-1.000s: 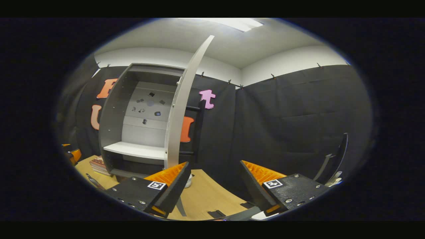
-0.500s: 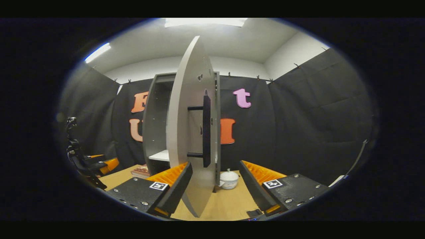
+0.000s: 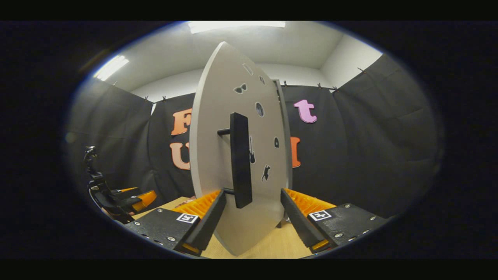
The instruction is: Open the cabinet door with the right hand, grasp the bottle in the cabinet with the left hand and place it on the coaster, then close the cabinet door with the right hand.
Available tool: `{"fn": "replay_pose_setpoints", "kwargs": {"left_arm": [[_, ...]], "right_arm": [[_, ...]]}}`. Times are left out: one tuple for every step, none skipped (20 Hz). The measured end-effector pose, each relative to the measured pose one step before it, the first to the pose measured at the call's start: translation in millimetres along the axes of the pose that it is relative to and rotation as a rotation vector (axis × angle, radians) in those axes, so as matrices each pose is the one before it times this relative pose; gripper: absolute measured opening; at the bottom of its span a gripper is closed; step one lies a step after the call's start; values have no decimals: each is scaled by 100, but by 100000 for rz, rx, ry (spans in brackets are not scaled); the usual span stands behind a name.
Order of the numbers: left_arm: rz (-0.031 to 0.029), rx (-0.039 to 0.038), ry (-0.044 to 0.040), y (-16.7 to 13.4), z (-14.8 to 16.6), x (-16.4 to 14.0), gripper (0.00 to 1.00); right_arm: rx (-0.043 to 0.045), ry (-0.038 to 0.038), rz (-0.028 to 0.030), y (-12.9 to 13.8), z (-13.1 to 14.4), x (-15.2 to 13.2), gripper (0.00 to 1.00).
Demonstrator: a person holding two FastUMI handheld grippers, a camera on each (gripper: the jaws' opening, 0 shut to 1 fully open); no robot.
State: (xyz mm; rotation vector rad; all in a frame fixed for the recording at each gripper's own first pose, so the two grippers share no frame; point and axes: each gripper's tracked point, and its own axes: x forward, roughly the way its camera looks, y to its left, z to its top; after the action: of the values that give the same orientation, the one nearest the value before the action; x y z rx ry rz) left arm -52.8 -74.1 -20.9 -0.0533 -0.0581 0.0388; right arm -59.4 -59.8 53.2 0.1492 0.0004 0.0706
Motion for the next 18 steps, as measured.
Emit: {"fn": "replay_pose_setpoints", "kwargs": {"left_arm": [[-392,-602,282,432,-173,638,95],[-599,-522,212,543,-76,724,95],[-732,-238,-139,414,-25,561,95],[-793,77,-574,425,15,451,95],[-658,589,-593,558,167,583,95],[-577,1087,-305,618,-14,661,95],[-753,987,-645,518,43,362,95],[-1012,863,-502,698,15,496,95],[-1120,692,-710,567,124,430,95],[-1051,494,-402,580,15,437,95],[-925,32,-165,495,-54,306,95],[-763,-439,71,528,-40,147,95],[-590,-532,447,333,-153,121,95],[92,-672,654,475,-227,195,95],[139,-854,520,382,-169,135,95],[757,-867,-62,416,-2,101,95],[821,-769,-144,429,38,121,95],[1202,-442,-443,316,33,245,95]], "right_arm": [[242,434,1157,860,-92,736,85],[872,619,1064,926,-212,753,83],[836,750,1267,1097,-416,896,78],[765,408,1189,1074,-221,911,75],[697,468,1203,881,-204,922,70],[825,313,1190,1015,-305,815,63],[1016,318,999,584,-3,221,62],[1147,-37,466,509,-112,465,58],[942,-69,337,500,-181,577,53],[540,-416,297,493,-197,772,51],[512,-283,317,488,-229,717,46],[655,-222,68,463,-205,793,44],[65,-147,-477,281,-186,837,37],[-733,522,71,220,-256,617,36],[-892,312,293,329,-127,546,34],[-821,405,475,157,-134,586,34],[-525,473,934,280,-80,603,34],[278,853,1090,279,-25,518,34]]}}
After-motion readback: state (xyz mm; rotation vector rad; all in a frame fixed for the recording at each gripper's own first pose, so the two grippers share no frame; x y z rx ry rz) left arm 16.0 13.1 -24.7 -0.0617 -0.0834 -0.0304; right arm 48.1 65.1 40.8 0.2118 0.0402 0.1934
